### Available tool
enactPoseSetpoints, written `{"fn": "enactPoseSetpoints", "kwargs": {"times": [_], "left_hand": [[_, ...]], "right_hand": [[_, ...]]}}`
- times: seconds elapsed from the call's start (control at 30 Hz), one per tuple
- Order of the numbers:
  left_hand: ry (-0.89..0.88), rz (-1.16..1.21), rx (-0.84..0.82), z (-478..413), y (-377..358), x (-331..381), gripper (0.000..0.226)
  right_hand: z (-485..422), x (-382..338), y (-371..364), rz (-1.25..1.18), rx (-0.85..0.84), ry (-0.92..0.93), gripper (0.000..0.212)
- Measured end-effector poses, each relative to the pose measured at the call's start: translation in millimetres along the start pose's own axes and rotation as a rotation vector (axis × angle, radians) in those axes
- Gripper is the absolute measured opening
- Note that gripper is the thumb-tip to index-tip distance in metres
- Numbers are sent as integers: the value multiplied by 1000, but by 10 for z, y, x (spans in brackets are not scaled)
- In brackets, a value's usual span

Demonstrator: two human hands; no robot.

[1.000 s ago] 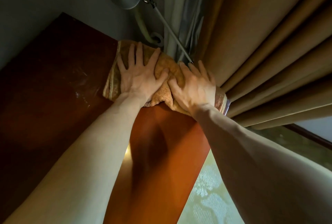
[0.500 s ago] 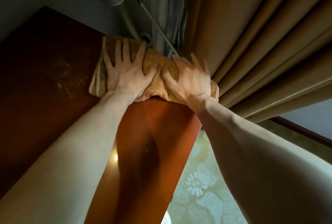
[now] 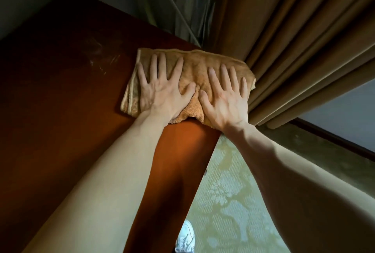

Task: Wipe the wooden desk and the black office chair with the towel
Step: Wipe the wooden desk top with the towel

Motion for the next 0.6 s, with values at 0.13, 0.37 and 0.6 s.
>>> {"fn": "enactPoseSetpoints", "kwargs": {"times": [0.13, 0.37, 0.6], "left_hand": [[-4, 31, -2, 455, 66, -31, 81], [29, 57, 10, 1254, 220, -254, 80], [66, 80, 4, 2200, 409, -648, 77]], "right_hand": [[491, -123, -2, -41, -38, -30, 78], [1258, -533, 30, -64, -45, -51, 79], [2023, -1019, 9, -11, -65, 4, 81]]}}
Point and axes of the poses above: each hand's wrist, its own z-axis away from the middle knuckle, its own y-axis out of the back of the hand, x = y × z, the point moved 10 cm from there along -z, towards the middle knuckle, and after that the axes turned 3 degrees about x, right-handed, at the moved point
